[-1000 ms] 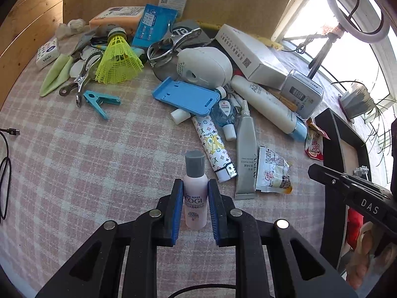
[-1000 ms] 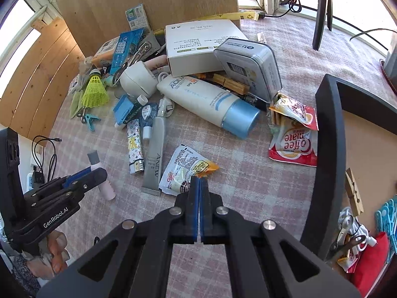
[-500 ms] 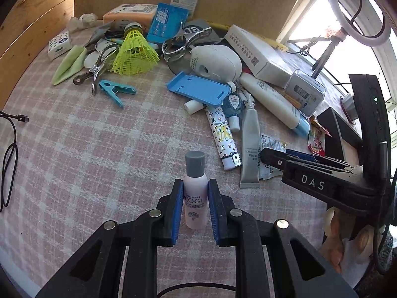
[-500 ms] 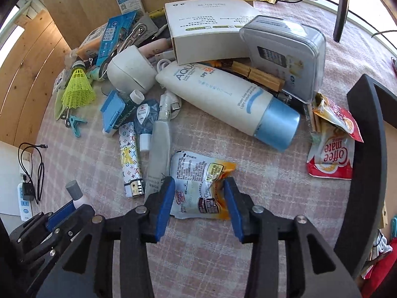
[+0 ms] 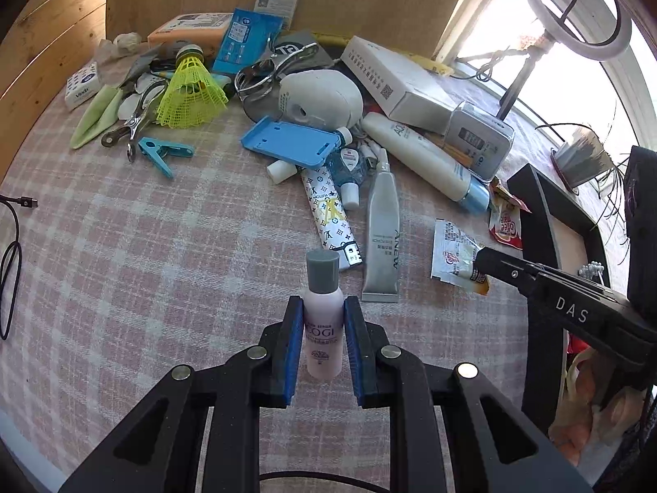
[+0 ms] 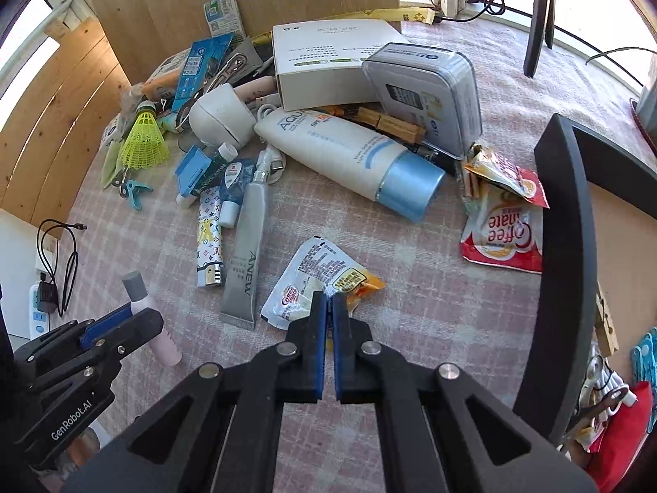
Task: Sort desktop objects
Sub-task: 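Carry the pink bottle and snack packet into the tray and open both grippers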
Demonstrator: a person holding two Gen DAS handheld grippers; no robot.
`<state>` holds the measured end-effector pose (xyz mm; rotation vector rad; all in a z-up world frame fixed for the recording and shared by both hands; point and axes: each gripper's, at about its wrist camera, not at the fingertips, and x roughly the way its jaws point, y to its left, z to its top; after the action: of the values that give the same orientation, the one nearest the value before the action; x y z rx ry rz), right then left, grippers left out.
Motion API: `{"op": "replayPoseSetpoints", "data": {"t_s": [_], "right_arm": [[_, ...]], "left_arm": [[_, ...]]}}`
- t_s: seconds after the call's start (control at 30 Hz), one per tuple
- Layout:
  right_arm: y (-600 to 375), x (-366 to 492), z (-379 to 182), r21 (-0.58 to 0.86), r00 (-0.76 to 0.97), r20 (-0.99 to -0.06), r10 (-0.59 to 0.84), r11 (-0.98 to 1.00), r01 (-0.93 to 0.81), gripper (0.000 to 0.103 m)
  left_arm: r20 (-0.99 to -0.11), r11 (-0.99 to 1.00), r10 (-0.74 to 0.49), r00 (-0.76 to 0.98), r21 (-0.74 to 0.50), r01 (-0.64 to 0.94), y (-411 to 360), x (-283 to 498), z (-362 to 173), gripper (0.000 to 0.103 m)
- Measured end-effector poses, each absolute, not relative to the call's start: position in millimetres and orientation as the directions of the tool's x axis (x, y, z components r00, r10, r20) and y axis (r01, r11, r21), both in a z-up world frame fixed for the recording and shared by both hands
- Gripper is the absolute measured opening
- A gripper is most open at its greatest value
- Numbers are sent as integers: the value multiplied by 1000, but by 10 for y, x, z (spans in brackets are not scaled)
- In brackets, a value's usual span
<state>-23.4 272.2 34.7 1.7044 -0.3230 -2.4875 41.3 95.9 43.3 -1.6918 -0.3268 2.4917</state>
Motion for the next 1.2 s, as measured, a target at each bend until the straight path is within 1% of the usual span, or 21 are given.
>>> {"op": "replayPoseSetpoints", "data": {"t_s": [0.13,0.27,0.4,0.53,0.7,0.87,1.0,1.1,1.13,1.17,1.2], "right_arm": [[2862,-189,498,249,-405,-890,-209,-967,-49,3],[3087,-138,801,235,-446,-876,-183,-970,-63,3],[3526,85,1073,221,-486,-862,-147,-971,-97,3],[3973,319,1227,199,-514,-853,-93,-968,-155,3],[4564,666,1287,184,-520,-854,-29,-950,-250,3],[5068,994,1281,184,-514,-857,22,-920,-346,3],[5346,1181,1253,187,-504,-862,48,-895,-405,3],[5453,1278,1261,184,-506,-860,65,-885,-427,3],[5467,1294,1270,189,-513,-856,63,-886,-424,4],[5474,1308,1283,200,-525,-850,54,-887,-416,4],[5462,1312,1287,206,-525,-850,43,-890,-406,13]], "left_arm": [[-897,-971,222,-381,-240,0,1110,409,528,19],[-887,-968,245,-391,-247,-47,1351,350,663,19],[-872,-957,291,-393,-268,-113,1740,257,807,19],[-855,-935,351,-381,-296,-195,2214,232,953,19],[-844,-895,417,-337,-317,-312,2907,295,1050,19],[-845,-855,448,-293,-308,-417,3519,469,1098,19],[-850,-830,455,-267,-296,-474,3857,566,1094,19],[-854,-818,459,-244,-300,-491,3972,611,1090,20],[-859,-817,456,-232,-301,-492,3991,616,1081,34],[-864,-822,447,-229,-297,-487,3996,616,1078,58],[-858,-825,452,-244,-298,-481,3977,617,1089,65]]}}
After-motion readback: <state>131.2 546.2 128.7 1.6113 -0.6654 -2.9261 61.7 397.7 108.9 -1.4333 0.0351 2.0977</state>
